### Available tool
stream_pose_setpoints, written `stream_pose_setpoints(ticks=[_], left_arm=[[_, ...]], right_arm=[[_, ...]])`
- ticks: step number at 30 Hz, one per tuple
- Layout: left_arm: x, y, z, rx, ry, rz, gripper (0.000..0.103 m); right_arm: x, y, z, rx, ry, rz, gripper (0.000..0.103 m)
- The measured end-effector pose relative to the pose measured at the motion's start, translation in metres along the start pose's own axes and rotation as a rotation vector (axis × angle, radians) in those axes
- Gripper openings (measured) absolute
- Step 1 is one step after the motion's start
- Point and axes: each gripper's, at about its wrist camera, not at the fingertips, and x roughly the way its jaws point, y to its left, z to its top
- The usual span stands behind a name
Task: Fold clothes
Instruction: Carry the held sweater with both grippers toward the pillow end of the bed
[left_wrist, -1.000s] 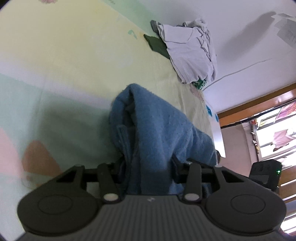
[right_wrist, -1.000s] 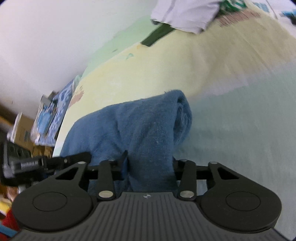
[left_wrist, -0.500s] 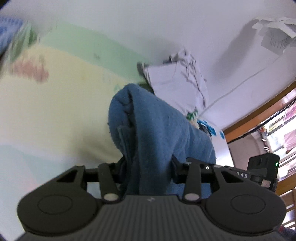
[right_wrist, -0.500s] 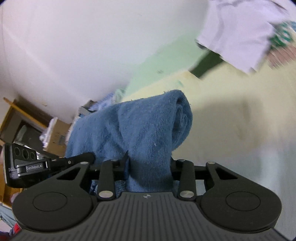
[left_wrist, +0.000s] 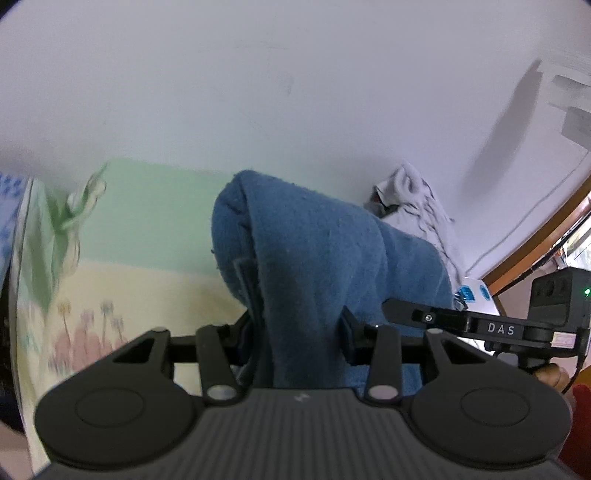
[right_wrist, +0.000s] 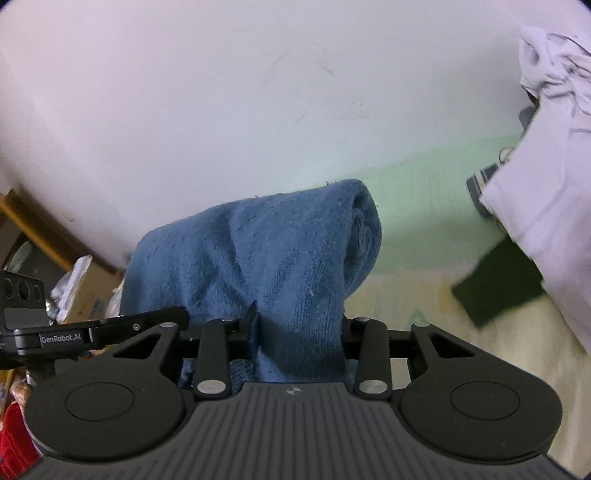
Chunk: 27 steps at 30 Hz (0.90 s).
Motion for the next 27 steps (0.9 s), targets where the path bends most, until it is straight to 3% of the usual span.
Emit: stream_pose_setpoints(ticks=[9, 27], left_arm=[[0.045, 0.038, 0.055, 0.070, 0.029, 0.036, 0.042], [0.099, 0.073, 0.087, 0.119, 0.023, 0.138, 0.044]], right_arm=[[0.061, 0.002, 0.040, -0.006, -0.001, -0.076, 0.038], [0.116, -0.001, 0.060, -0.046, 0.000, -0.150, 0.038]])
